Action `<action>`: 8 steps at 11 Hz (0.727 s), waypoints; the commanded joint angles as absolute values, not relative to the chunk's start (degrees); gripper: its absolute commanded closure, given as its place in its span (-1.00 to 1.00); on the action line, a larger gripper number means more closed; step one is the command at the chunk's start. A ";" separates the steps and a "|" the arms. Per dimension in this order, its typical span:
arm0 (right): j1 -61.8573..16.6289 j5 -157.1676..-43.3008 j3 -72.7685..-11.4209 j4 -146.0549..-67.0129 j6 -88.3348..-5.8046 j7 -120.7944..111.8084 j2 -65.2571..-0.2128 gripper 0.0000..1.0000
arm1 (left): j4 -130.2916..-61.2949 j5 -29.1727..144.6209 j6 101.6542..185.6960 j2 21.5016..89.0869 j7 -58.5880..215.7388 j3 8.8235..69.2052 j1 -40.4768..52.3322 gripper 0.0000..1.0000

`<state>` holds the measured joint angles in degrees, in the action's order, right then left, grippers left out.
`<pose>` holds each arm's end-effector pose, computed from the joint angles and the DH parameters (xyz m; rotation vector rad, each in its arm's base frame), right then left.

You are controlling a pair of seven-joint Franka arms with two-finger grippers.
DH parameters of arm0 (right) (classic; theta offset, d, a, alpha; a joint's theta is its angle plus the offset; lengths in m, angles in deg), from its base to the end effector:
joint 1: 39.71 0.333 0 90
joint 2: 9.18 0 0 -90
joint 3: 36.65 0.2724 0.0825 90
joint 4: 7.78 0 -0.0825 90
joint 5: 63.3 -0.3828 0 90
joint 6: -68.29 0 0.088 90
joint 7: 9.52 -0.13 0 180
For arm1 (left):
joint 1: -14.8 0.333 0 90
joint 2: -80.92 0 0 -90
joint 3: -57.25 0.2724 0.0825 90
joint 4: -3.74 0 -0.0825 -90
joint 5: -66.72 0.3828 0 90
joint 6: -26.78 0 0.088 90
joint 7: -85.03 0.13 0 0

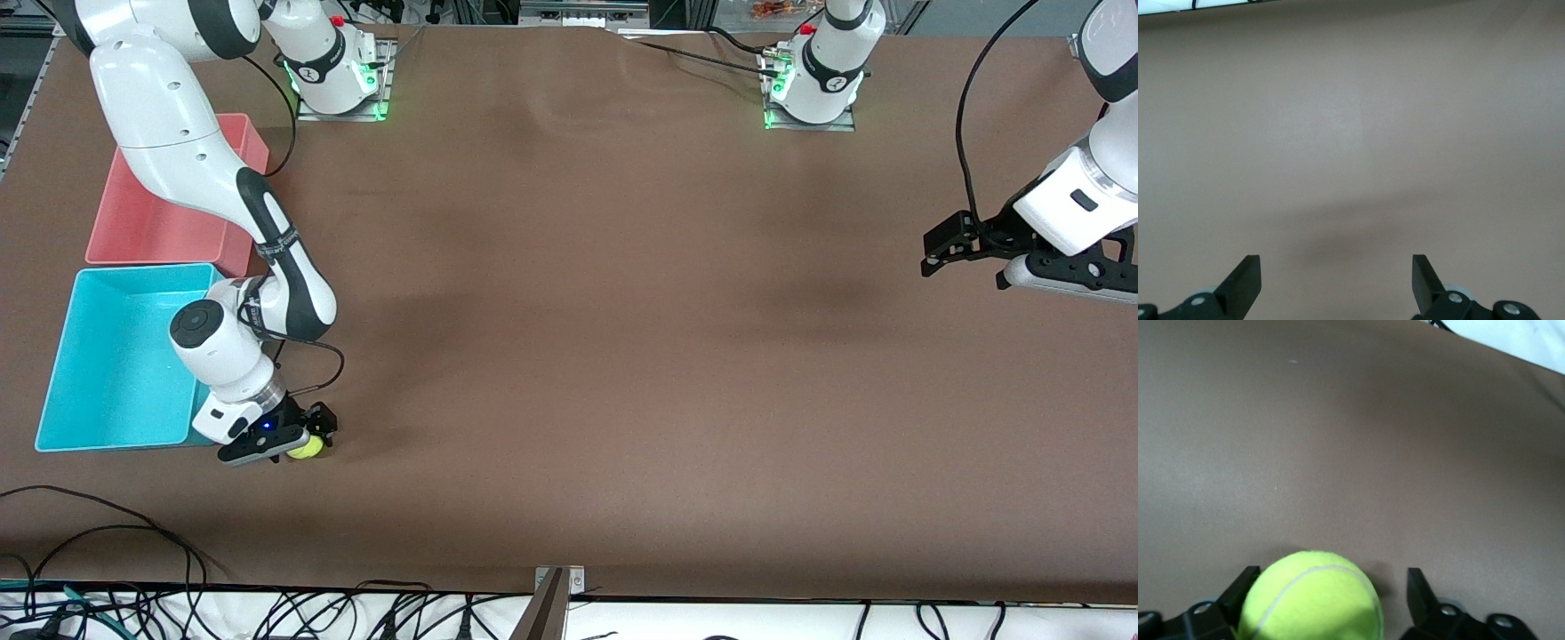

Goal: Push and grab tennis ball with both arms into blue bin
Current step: 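Close the right gripper on the tennis ball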

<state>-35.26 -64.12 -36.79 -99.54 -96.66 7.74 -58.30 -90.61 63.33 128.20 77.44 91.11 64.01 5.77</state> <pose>0.6969 0.0520 0.1212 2.9817 0.5498 0.6431 0.5845 -0.0310 0.5056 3.0837 -0.2105 0.1001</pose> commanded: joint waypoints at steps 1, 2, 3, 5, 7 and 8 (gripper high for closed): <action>-35.67 -63.30 -36.29 -97.86 -96.86 8.05 -59.02 -0.43 | -91.36 63.02 127.85 78.63 92.15 63.33 6.27 -1.00; -35.67 -63.30 -36.21 -97.86 -96.86 8.05 -58.93 -0.25 | -91.01 65.90 127.68 78.54 92.06 62.62 6.89 -1.00; -35.76 -63.30 -36.29 -97.86 -96.86 8.23 -58.93 -0.07 | -90.74 67.23 127.59 78.63 92.23 62.00 8.63 -1.00; -35.67 -63.21 -36.29 -97.86 -96.51 8.14 -58.58 0.08 | -90.74 67.51 127.41 78.63 91.97 60.59 9.70 -1.00; -35.41 -63.39 -36.21 -97.08 -93.54 8.05 -57.71 0.08 | -90.83 67.51 127.41 78.63 91.88 60.59 9.79 -1.00; -35.41 -63.21 -36.21 -95.59 -88.21 8.05 -56.31 0.07 | -90.74 67.33 127.41 78.46 91.88 60.68 9.79 -1.00</action>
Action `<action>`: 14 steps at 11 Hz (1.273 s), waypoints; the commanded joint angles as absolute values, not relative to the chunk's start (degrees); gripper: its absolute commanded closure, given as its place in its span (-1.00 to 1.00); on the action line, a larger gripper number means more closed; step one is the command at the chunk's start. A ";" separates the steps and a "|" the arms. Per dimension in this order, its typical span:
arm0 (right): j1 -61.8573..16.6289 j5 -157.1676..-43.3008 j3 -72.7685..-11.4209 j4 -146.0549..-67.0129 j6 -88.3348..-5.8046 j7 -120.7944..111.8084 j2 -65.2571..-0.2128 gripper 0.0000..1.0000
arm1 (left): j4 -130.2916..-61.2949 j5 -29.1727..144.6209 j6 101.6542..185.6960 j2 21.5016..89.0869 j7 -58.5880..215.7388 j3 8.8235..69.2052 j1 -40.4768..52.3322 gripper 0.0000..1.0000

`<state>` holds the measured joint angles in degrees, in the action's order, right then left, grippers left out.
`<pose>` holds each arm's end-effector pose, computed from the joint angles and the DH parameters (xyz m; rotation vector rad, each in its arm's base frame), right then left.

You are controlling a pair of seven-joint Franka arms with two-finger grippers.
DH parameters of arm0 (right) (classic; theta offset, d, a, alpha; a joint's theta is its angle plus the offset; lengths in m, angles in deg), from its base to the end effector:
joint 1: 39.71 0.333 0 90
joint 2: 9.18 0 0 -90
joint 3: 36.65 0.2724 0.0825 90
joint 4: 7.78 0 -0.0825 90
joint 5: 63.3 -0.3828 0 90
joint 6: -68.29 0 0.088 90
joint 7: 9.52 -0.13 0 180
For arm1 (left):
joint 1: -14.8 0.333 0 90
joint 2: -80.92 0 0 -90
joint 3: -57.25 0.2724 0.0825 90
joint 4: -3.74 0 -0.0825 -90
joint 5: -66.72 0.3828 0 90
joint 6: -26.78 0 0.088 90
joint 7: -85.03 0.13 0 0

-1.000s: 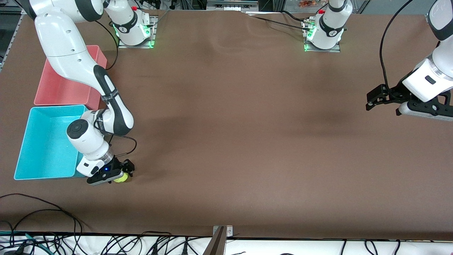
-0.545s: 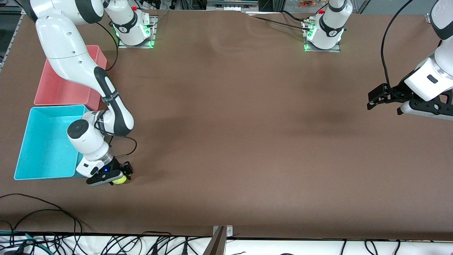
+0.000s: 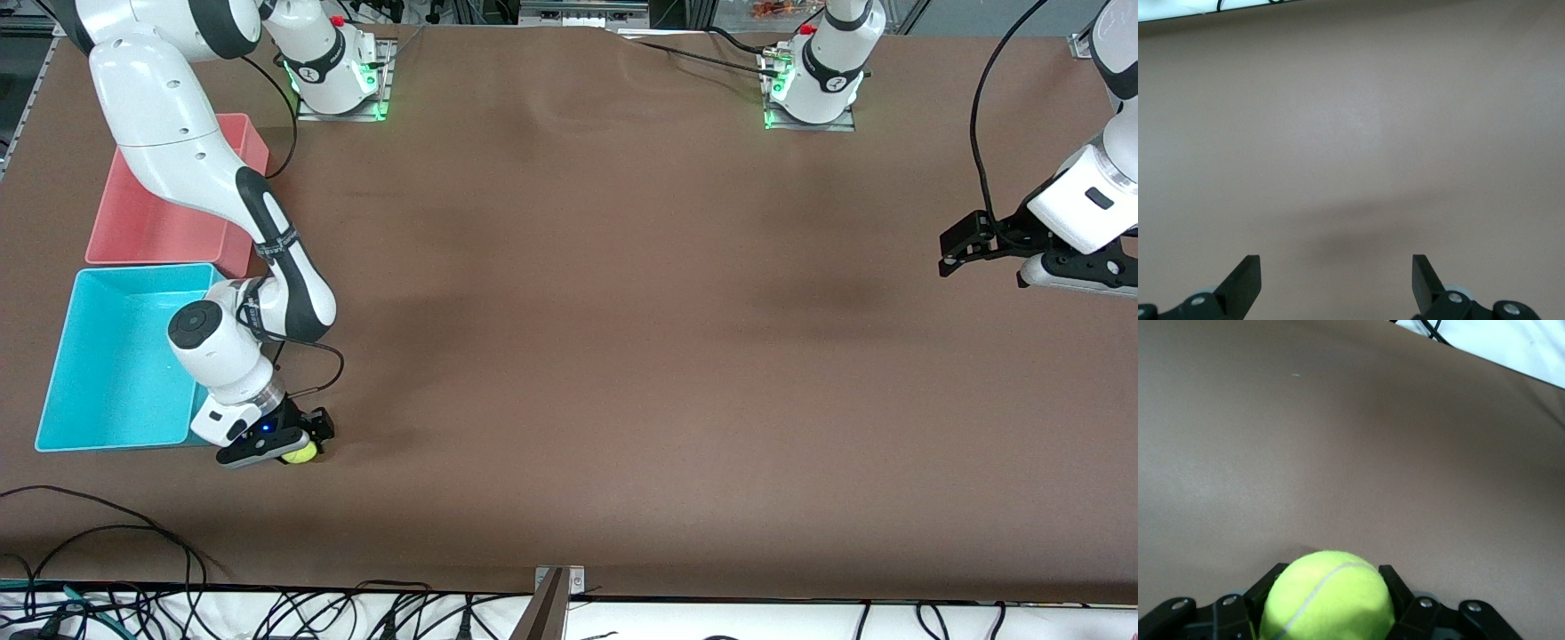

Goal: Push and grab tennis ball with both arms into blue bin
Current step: 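Close the right gripper on the tennis ball, then carry the ball with the right gripper over the cyan bin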

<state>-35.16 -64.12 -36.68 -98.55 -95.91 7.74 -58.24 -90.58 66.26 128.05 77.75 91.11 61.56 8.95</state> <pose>0.7015 0.0548 0.1278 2.9808 0.5539 0.6517 0.5838 -0.0174 0.5085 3.1319 -0.2069 0.1040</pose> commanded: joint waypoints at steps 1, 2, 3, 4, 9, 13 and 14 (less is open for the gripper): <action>-35.67 -63.21 -36.21 -93.58 -80.68 8.05 -54.73 0.07 | -90.91 67.24 127.41 78.37 90.84 60.68 9.71 -1.00; -35.67 -63.47 -36.29 -92.25 -73.38 8.05 -52.88 0.08 | -90.91 67.24 127.41 78.37 90.22 60.68 9.70 -1.00; -35.76 -63.04 -36.38 -91.37 -68.08 8.23 -51.21 0.07 | -90.91 67.16 127.41 78.28 90.12 60.68 9.70 -1.00; -35.76 -62.95 -36.64 -90.58 -62.90 8.32 -49.11 0.07 | -90.91 67.16 127.41 78.37 89.69 60.59 9.70 -1.00; -35.76 -63.47 -45.67 -89.87 -35.82 12.69 -41.62 0.08 | -90.92 67.16 127.41 78.37 89.51 60.77 9.79 -1.00; -39.78 -65.14 -51.06 -94.24 -29.44 18.15 -41.44 0.21 | -90.83 67.16 127.41 78.37 88.98 60.86 9.88 -1.00; -41.02 -65.23 -51.06 -96.09 -30.40 19.47 -41.44 0.21 | -90.91 67.07 127.41 78.28 88.89 60.77 9.88 -1.00</action>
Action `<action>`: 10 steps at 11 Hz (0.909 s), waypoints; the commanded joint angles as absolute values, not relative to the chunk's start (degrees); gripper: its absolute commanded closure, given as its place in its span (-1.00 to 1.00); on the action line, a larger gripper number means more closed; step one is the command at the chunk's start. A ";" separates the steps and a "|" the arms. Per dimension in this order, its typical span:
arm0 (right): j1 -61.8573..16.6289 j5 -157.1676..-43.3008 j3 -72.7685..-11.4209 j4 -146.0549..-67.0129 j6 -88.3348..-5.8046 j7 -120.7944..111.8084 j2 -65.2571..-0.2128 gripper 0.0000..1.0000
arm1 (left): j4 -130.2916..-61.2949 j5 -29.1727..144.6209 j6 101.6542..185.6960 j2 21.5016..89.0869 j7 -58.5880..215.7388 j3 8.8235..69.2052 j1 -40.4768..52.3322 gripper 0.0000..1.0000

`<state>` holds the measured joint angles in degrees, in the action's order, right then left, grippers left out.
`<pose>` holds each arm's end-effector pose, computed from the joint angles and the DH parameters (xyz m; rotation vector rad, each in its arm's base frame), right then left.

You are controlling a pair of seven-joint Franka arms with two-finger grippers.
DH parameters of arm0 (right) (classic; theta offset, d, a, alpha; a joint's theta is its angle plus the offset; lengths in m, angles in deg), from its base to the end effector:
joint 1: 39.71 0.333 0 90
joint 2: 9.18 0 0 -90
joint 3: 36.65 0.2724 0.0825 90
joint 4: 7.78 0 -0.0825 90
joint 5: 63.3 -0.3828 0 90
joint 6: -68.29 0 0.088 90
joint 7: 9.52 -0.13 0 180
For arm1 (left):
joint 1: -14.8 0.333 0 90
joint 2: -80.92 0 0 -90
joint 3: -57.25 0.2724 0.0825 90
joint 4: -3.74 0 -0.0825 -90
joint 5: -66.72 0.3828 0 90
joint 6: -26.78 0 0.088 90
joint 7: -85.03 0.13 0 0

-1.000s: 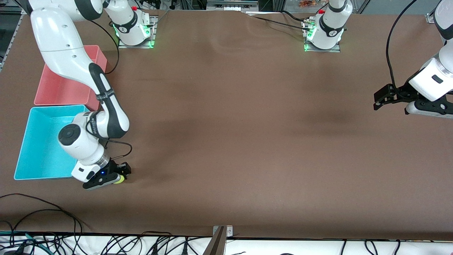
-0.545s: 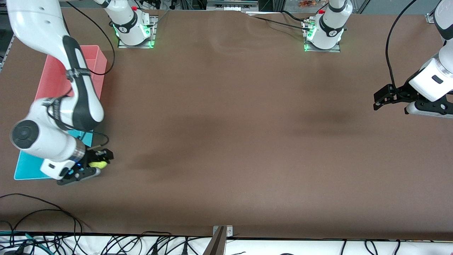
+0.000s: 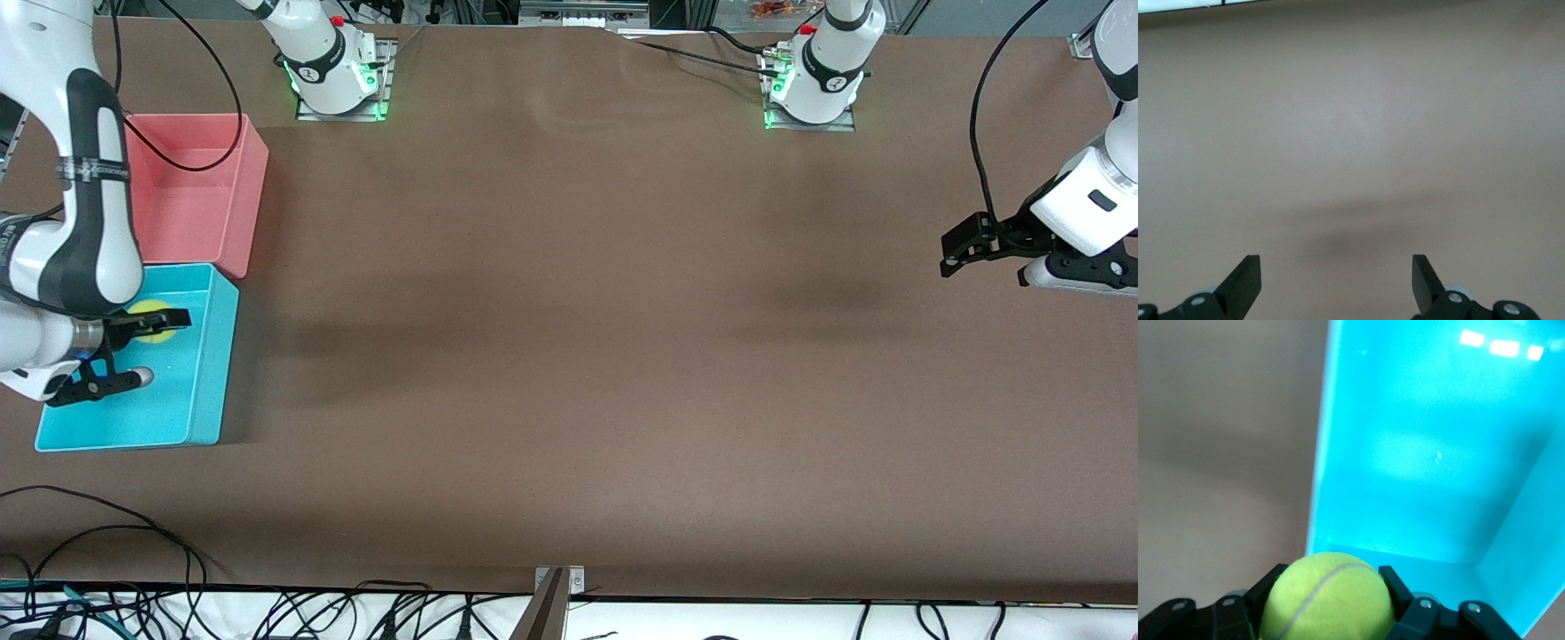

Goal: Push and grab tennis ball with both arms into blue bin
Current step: 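Carry the ball with the right gripper over the cyan bin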

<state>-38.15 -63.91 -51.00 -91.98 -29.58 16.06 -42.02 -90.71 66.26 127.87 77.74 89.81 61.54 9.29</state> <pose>0.6248 -0.1234 0.2744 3.0563 0.3639 -0.5316 0.5833 -0.0141 0.5070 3.1340 -0.1626 0.0952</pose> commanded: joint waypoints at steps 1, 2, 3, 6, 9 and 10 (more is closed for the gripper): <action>-42.07 -65.23 -51.06 -98.28 -31.89 20.35 -41.44 0.29 | -90.83 67.15 127.41 78.28 88.63 60.77 9.88 -1.00; -42.96 -65.23 -51.06 -100.74 -34.26 21.14 -41.44 0.29 | -90.83 67.07 127.41 78.28 88.63 60.85 9.88 -1.00; -43.75 -65.23 -51.06 -102.94 -36.37 21.84 -41.26 0.29 | -90.83 67.07 127.41 78.37 88.63 60.86 9.88 -1.00; -44.98 -65.32 -50.97 -105.07 -40.50 22.64 -42.92 0.30 | -90.91 67.07 127.41 78.37 88.72 60.94 9.97 -1.00; -45.60 -68.47 -50.80 -104.98 -44.90 25.27 -46.79 0.21 | -90.83 67.07 127.41 78.37 88.72 60.94 9.97 -1.00; -45.51 -69.27 -50.80 -104.98 -45.61 25.54 -47.67 0.18 | -90.83 67.07 127.41 78.37 88.72 61.03 9.97 -1.00</action>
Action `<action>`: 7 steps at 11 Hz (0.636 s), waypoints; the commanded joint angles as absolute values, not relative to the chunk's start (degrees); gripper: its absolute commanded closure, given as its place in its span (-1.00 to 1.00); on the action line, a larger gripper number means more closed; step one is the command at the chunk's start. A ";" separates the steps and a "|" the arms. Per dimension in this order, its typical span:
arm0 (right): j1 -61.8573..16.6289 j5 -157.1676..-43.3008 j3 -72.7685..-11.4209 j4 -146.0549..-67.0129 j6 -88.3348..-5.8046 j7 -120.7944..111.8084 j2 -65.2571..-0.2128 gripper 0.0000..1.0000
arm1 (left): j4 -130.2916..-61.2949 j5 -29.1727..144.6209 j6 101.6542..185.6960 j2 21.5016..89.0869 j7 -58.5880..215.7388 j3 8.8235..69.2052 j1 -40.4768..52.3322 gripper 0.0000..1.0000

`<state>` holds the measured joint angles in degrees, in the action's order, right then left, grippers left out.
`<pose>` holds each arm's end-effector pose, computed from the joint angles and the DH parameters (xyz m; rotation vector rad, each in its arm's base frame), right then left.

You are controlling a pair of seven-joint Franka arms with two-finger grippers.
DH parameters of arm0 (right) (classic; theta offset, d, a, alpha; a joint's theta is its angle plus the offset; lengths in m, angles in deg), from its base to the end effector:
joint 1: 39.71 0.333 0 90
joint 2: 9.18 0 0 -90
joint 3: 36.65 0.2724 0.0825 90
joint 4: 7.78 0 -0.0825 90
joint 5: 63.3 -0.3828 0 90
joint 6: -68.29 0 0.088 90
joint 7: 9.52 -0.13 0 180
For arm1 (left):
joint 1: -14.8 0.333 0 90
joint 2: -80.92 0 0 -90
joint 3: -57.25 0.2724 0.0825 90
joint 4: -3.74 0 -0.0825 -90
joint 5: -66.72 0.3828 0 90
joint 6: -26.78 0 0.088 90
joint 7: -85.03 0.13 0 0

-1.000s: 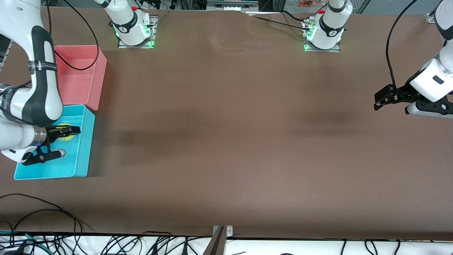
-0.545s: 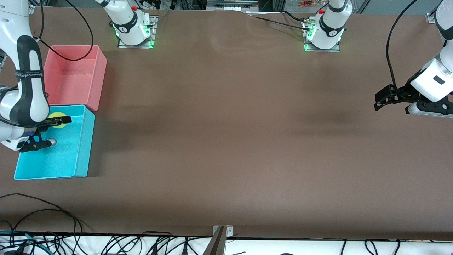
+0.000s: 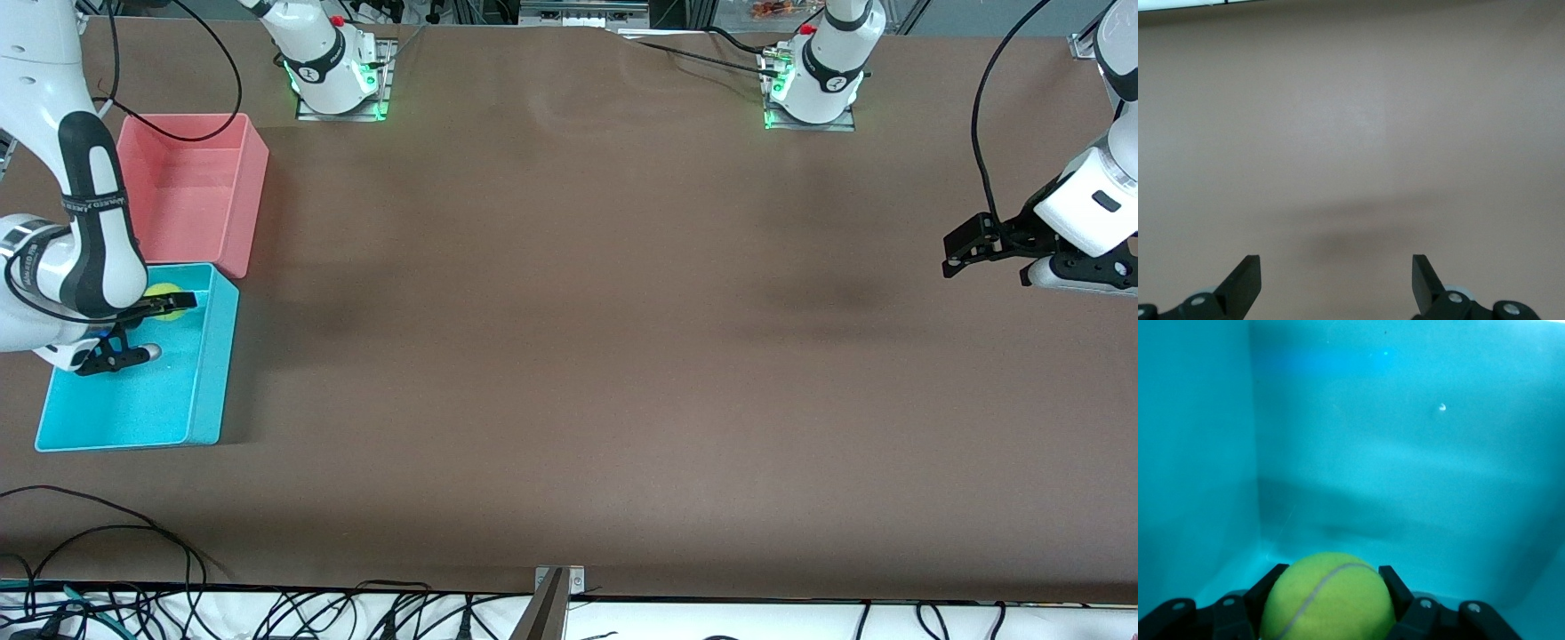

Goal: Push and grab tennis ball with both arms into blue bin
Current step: 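Carry the ball with the right gripper over the cyan bin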

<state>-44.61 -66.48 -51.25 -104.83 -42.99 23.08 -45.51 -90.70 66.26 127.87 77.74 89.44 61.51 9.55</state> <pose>0.5667 -0.1930 0.1577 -3.0081 -0.3304 0.5750 0.5834 -0.0118 0.5071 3.1347 -0.1462 0.0954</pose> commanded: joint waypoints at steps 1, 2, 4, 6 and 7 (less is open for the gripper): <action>-45.51 -69.28 -50.80 -105.07 -45.18 25.46 -47.68 -0.11 | -90.83 67.07 127.41 78.37 88.72 61.03 9.97 -1.00; -45.60 -69.36 -50.80 -104.81 -45.35 25.46 -47.68 -0.85 | -90.83 67.07 127.41 78.37 88.72 61.03 9.97 -1.00; -45.43 -69.28 -50.62 -104.46 -44.83 26.24 -47.16 -1.00 | -90.83 67.07 127.41 78.37 88.63 61.03 9.97 -1.00; -45.51 -69.28 -50.71 -103.93 -42.91 26.33 -46.80 -1.00 | -90.83 67.07 127.41 78.37 88.72 61.03 9.97 -1.00; -45.51 -69.28 -50.79 -102.54 -40.46 26.33 -46.54 -1.00 | -90.83 67.07 127.41 78.37 88.72 61.03 9.97 -1.00</action>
